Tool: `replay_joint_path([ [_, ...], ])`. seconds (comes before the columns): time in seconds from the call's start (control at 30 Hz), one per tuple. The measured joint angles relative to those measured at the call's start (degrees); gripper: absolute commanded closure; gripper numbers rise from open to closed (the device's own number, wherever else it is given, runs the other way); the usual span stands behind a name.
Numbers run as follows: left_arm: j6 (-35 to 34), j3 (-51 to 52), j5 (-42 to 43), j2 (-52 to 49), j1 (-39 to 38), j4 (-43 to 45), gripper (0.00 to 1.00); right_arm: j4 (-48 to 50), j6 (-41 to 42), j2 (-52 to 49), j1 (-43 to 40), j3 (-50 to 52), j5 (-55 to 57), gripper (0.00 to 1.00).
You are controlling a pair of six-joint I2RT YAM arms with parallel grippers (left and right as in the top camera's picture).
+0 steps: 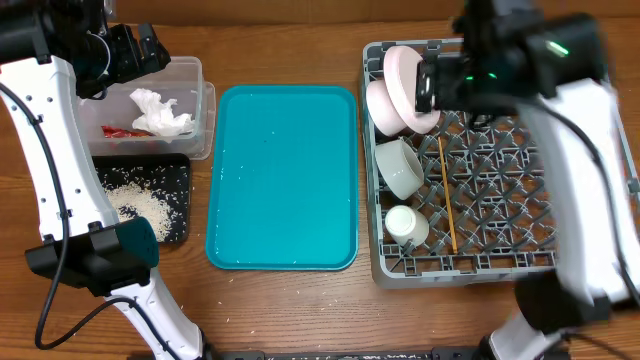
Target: Sort waste into correct bins and load items into the dishwasher
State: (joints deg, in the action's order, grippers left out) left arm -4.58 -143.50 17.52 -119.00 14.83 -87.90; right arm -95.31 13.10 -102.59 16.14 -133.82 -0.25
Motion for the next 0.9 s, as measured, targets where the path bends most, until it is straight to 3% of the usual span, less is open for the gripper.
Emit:
replay_joint_path([
  [0.17, 0.0, 0.0, 0.0, 0.0, 0.0, 0.0, 0.00, 1.0, 0.4, 12.0, 0.5, -3.3, -9.3, 0.00],
  [0.4, 0.0, 0.0, 0.0, 0.0, 0.0, 0.0, 0.00, -1.0, 0.1, 11.3, -0.6, -3.0, -9.7, 0.00],
  [0.7, 0.0, 0.0, 0.0, 0.0, 0.0, 0.0, 0.00, 12.7, -7.9, 11.3, -4.8, -2.2, -9.4, 0.00],
  [0.77, 0.0, 0.0, 0.0, 0.0, 0.0, 0.0, 0.00, 17.6, -8.9, 12.2, -6.1, 1.2, -9.3, 0.00],
  [0.9, 0.0, 0.0, 0.0, 0.0, 0.0, 0.0, 0.00, 32.5, -10.4, 19.3, -7.2, 18.1, -9.0, 0.00],
])
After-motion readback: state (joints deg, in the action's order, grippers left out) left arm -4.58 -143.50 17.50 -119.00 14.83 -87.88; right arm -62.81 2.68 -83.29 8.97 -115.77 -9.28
